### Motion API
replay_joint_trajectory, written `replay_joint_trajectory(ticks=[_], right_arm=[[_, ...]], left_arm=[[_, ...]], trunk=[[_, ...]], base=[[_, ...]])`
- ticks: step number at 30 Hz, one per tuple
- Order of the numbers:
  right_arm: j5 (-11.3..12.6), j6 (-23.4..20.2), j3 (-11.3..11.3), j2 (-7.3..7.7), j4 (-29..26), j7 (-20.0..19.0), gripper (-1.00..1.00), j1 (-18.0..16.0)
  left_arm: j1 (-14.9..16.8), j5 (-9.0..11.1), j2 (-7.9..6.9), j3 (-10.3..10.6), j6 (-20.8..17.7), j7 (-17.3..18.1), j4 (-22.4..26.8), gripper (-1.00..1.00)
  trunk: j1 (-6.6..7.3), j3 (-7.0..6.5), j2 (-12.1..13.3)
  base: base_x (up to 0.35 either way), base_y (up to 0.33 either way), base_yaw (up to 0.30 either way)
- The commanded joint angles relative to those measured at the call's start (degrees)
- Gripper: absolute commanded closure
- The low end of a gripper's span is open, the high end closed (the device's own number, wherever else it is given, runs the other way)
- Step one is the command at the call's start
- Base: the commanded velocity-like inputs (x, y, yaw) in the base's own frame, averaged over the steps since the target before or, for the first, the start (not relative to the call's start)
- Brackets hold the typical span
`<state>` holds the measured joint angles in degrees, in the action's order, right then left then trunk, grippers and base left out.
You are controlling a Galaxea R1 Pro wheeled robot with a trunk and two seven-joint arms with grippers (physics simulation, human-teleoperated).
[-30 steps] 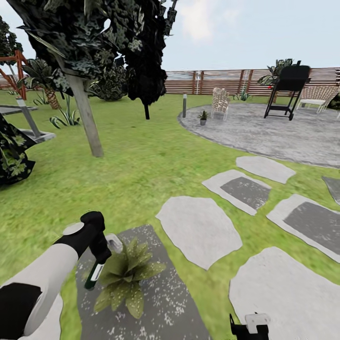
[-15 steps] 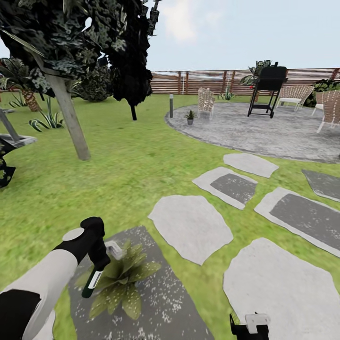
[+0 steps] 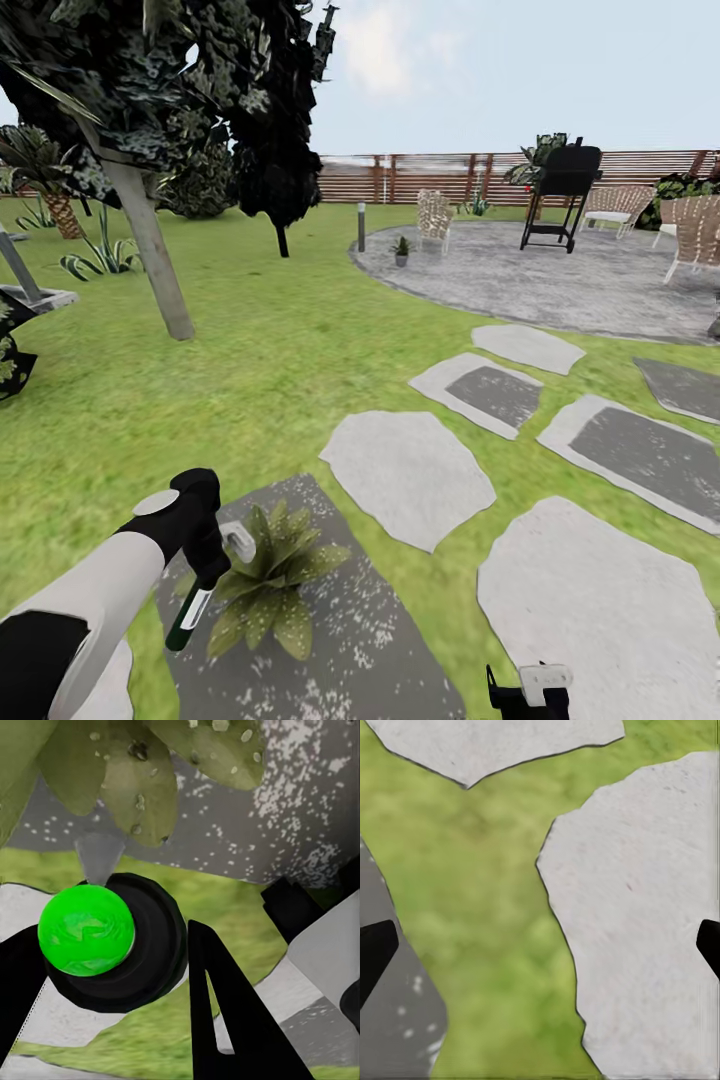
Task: Pick up the pesticide atomizer in the garden and spray insectifuge to fully cover both potted plants in the garden.
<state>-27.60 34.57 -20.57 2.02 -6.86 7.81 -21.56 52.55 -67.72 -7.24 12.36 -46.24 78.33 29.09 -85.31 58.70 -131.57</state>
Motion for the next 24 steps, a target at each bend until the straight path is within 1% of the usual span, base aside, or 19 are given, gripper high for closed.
replay_joint_trajectory(ticks=[1, 8, 11, 18, 24], right_arm=[[-0.6, 0.1, -0.2, 0.00, 0.1, 0.4, -1.00, -0.1], [-0.6, 0.1, -0.2, 0.00, 0.1, 0.4, -1.00, -0.1], [-0.6, 0.1, -0.2, 0.00, 0.1, 0.4, -1.00, -0.1], [-0.6, 0.1, -0.2, 0.00, 0.1, 0.4, -1.00, -0.1], [-0.6, 0.1, -0.2, 0.00, 0.1, 0.4, -1.00, -0.1]], left_arm=[[0.0, -0.2, -0.06, 0.3, -0.6, 0.5, 0.1, 1.00], [0.1, -0.3, -0.07, 0.3, -0.7, 0.4, 0.1, 1.00], [0.1, -0.4, -0.06, 0.2, -0.7, 0.5, 0.1, 1.00], [0.1, -0.4, -0.11, 0.1, -0.5, 0.4, 0.1, 1.00], [0.0, -0.4, -0.09, 0.1, -0.5, 0.4, 0.1, 1.00]], trunk=[[0.01, 0.05, 0.0], [0.01, 0.05, 0.0], [0.01, 0.05, 0.0], [0.01, 0.05, 0.0], [0.01, 0.05, 0.0]], base=[[0.000, 0.000, -0.258], [0.025, 0.013, -0.270], [0.159, 0.104, -0.058], [0.018, 0.012, -0.009], [0.000, 0.013, -0.197]])
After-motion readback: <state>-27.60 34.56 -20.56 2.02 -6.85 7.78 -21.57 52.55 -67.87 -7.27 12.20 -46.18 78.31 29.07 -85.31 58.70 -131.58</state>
